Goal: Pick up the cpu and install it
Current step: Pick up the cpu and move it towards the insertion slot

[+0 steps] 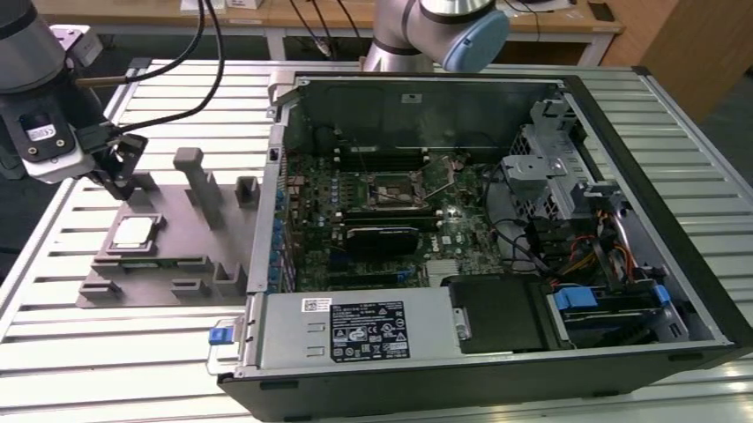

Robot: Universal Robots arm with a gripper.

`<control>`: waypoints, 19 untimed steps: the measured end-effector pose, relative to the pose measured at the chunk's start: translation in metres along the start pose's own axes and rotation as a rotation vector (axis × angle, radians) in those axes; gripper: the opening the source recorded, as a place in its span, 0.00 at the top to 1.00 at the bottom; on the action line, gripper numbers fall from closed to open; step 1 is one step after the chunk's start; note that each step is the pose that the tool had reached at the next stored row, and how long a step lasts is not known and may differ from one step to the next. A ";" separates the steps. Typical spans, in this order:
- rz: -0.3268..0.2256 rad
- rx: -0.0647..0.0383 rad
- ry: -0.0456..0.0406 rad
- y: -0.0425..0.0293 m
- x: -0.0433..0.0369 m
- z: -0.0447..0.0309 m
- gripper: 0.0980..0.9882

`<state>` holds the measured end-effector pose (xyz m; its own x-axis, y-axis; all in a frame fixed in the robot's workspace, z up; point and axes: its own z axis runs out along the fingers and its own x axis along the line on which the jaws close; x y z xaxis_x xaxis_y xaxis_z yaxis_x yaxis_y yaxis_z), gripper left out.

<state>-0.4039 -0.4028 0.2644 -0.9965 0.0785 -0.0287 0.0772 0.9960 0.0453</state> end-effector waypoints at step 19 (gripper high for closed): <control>0.000 0.000 0.0008 -0.0120 0.0095 0.0354 0.99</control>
<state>-0.4131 -0.4126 0.2282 -0.9965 0.0785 -0.0279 0.0772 0.9960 0.0452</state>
